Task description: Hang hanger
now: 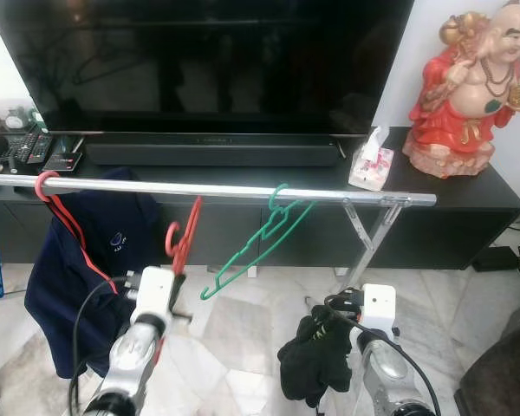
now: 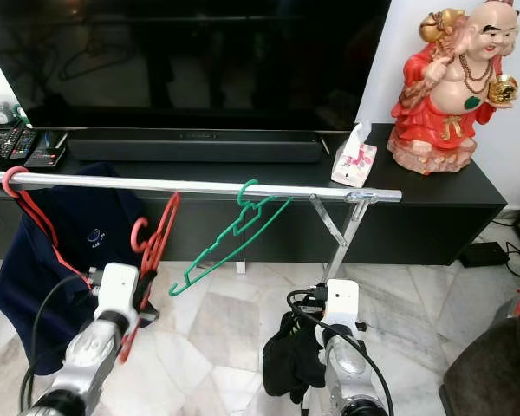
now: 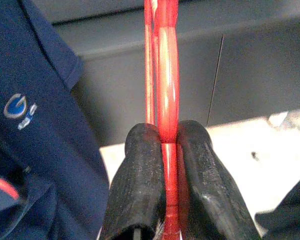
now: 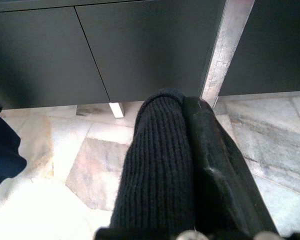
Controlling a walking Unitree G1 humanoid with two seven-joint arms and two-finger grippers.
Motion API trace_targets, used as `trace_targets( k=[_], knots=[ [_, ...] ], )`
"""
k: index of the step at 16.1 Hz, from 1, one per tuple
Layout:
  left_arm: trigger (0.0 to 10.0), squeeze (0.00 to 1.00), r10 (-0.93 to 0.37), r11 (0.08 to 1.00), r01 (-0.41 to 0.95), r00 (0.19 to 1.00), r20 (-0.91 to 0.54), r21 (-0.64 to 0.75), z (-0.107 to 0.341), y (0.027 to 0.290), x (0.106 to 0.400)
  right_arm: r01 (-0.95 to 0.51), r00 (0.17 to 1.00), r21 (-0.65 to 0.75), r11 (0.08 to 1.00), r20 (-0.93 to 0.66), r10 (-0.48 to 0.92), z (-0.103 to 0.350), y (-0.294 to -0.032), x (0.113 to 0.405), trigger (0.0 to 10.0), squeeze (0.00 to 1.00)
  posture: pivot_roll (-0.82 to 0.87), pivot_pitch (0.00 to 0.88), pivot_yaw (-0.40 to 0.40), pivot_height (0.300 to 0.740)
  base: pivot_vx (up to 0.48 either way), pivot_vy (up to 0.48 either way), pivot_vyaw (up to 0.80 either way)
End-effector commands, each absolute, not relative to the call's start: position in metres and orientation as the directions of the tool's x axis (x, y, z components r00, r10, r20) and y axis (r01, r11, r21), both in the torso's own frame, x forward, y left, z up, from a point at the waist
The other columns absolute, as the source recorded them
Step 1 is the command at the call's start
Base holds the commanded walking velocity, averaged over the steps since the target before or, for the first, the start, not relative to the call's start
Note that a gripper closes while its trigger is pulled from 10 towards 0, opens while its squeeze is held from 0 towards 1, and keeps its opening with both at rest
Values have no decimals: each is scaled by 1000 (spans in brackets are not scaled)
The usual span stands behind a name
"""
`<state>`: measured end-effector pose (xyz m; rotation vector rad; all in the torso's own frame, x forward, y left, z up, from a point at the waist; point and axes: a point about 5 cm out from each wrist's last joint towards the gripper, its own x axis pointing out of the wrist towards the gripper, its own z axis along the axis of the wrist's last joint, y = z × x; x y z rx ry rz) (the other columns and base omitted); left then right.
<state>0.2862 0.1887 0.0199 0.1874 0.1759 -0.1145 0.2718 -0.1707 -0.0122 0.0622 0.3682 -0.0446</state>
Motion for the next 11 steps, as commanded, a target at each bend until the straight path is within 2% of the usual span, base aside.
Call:
trace_targets(
  k=[1,5,7,9,11],
  knots=[
    [10000,0,-74,971,128,964,-255,203,8,194,278,52,940,51,997,-339,-31,-7,-170,277,10000,0,-93,7,-39,740,0,0,0],
    [10000,0,9,957,136,869,-494,257,-25,202,257,51,939,48,998,-343,-32,-8,-172,276,10000,0,-96,4,-40,740,0,0,0],
    [10000,0,34,964,118,832,-553,236,-35,202,248,52,937,46,998,-348,-33,-8,-173,276,10000,0,-94,6,-41,740,0,0,0],
    [10000,0,79,987,22,793,-604,157,-44,203,240,51,934,45,998,-355,-32,-9,-173,275,10000,0,-97,6,-40,740,0,0,0],
    [10000,0,94,986,17,768,-634,167,-50,202,232,42,934,26,999,-356,-30,-9,-174,275,10000,0,-100,2,-33,740,0,0,0]
  ],
)
